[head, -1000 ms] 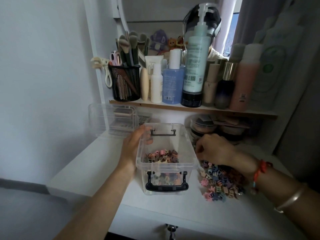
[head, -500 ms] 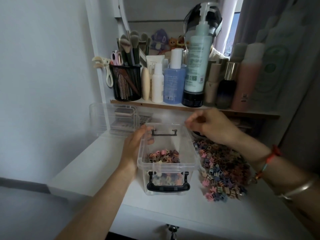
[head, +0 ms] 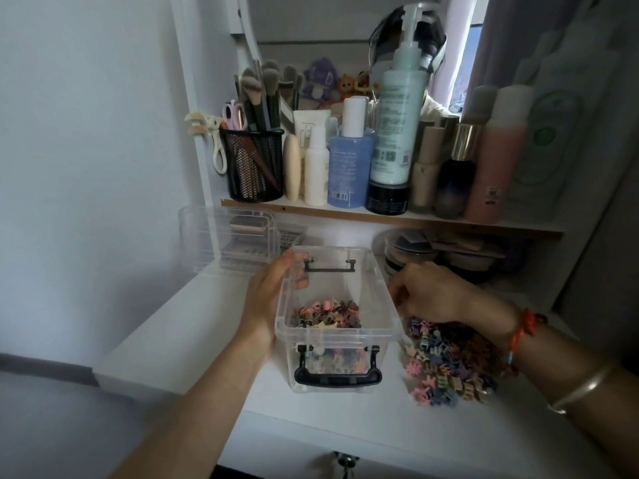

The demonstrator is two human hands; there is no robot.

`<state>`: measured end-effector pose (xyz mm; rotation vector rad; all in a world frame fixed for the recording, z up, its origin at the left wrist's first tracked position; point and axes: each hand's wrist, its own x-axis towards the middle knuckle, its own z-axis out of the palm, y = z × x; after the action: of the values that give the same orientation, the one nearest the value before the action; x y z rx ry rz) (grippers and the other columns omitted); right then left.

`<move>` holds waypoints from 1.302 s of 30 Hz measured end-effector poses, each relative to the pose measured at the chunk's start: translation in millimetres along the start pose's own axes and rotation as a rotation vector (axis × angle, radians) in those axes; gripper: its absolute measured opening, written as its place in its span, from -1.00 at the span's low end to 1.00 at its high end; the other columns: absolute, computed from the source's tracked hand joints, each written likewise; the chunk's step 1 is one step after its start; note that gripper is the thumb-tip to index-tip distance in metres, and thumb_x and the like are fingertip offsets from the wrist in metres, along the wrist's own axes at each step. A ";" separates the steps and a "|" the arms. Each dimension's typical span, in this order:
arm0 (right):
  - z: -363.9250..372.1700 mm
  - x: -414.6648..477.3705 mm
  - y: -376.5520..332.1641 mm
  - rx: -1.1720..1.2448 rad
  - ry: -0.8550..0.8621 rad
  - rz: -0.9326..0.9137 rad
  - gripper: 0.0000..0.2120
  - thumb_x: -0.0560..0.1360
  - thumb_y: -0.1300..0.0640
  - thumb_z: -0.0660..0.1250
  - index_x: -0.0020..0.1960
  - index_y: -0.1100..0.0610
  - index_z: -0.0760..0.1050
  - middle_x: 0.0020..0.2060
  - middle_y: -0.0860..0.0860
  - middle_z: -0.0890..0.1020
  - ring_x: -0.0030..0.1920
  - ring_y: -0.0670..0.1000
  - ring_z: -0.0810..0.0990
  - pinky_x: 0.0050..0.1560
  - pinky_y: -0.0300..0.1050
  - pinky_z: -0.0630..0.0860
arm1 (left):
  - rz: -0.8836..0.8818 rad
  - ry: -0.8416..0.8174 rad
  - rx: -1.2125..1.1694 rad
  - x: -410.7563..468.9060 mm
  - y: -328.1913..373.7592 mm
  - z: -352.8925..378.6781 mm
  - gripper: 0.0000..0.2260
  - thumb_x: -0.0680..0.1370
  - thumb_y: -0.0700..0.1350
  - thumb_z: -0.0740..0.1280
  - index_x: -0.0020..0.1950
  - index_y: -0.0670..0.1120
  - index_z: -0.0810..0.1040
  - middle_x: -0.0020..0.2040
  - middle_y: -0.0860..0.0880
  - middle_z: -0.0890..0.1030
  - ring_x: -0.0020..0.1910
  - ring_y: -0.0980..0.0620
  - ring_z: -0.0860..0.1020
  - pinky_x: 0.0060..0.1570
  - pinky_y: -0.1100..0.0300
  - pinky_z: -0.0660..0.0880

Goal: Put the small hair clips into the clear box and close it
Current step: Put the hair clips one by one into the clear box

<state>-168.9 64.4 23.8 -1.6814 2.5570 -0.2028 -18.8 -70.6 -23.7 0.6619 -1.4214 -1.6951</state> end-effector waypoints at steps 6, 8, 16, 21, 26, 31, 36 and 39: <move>-12.0 4.2 1.0 0.305 0.248 0.007 -0.92 0.44 0.20 0.37 -0.12 0.09 0.63 -0.21 -0.05 0.64 -0.19 -0.16 0.57 -0.21 -0.44 0.37 | 0.004 -0.013 -0.004 0.4 -0.8 0.2 -0.78 0.56 0.03 0.19 -0.15 0.01 0.58 -0.20 0.02 0.59 -0.17 0.04 0.55 -0.21 0.12 0.39; -26.1 2.5 -6.1 0.692 0.331 -0.051 -0.96 0.43 0.20 0.38 -0.17 0.11 0.59 -0.43 -0.17 0.58 -0.41 -0.28 0.50 -0.35 -0.54 0.34 | 0.003 -0.011 -0.002 2.2 -2.0 -0.9 -0.79 0.56 0.03 0.19 -0.13 0.01 0.58 -0.18 0.00 0.59 -0.17 0.05 0.56 -0.23 0.13 0.39; -5.9 9.1 6.6 0.220 0.239 0.070 -0.86 0.45 0.14 0.35 -0.06 0.15 0.64 -0.10 0.05 0.68 -0.08 -0.06 0.61 -0.09 -0.30 0.40 | -0.025 -0.031 -0.020 11.1 -2.5 -3.3 -0.83 0.53 -0.02 0.23 -0.15 -0.01 0.58 -0.17 -0.04 0.62 -0.15 0.01 0.58 -0.07 0.07 0.44; 14.7 10.8 7.5 0.058 0.131 0.108 -0.87 0.44 0.11 0.34 -0.04 0.07 0.62 0.03 0.03 0.65 0.07 0.04 0.59 0.00 -0.20 0.47 | -0.044 -0.026 -0.081 22.4 -1.4 -5.2 -0.85 0.49 -0.03 0.28 -0.21 -0.04 0.59 -0.35 0.02 0.65 -0.28 0.01 0.58 -0.20 0.13 0.44; -3.6 14.0 3.1 0.285 0.269 0.064 -0.88 0.45 0.20 0.34 -0.06 0.15 0.63 -0.09 0.05 0.68 -0.07 -0.12 0.61 -0.08 -0.35 0.42 | -0.021 -0.063 -0.131 29.2 -10.1 -6.5 -0.80 0.42 0.09 0.34 -0.16 -0.03 0.60 -0.22 -0.04 0.63 -0.17 -0.07 0.57 -0.04 0.00 0.48; -36.1 5.3 -21.1 0.850 0.216 -0.105 -0.91 0.43 0.22 0.37 -0.19 0.06 0.60 -0.40 -0.13 0.57 -0.44 -0.35 0.48 -0.38 -0.59 0.34 | -0.039 -0.094 -0.136 31.9 -11.0 -7.9 -0.51 0.20 0.24 0.41 -0.02 -0.05 0.61 -0.05 -0.13 0.62 -0.09 -0.14 0.56 0.03 -0.09 0.45; -35.6 3.9 -29.2 0.847 0.098 -0.154 -0.90 0.43 0.22 0.36 -0.13 0.05 0.60 -0.55 -0.21 0.56 -0.50 -0.30 0.44 -0.41 -0.50 0.34 | -0.054 -0.080 -0.122 30.5 -12.6 -7.5 -0.60 0.24 0.23 0.39 -0.10 -0.02 0.65 -0.05 -0.16 0.63 -0.04 -0.16 0.57 0.01 -0.08 0.48; -32.6 6.0 -26.8 0.854 0.130 -0.149 -0.89 0.46 0.17 0.33 -0.06 0.05 0.60 -0.62 -0.25 0.50 -0.53 -0.31 0.42 -0.45 -0.54 0.30 | -0.042 -0.089 -0.112 30.8 -15.0 -9.6 -0.62 0.33 0.23 0.38 -0.06 -0.04 0.62 -0.03 -0.18 0.62 -0.06 -0.12 0.58 0.00 -0.03 0.50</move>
<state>-151.3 50.7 60.2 -1.4972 1.9252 -1.2326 -31.2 -101.0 -37.2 0.5648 -1.3706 -1.8425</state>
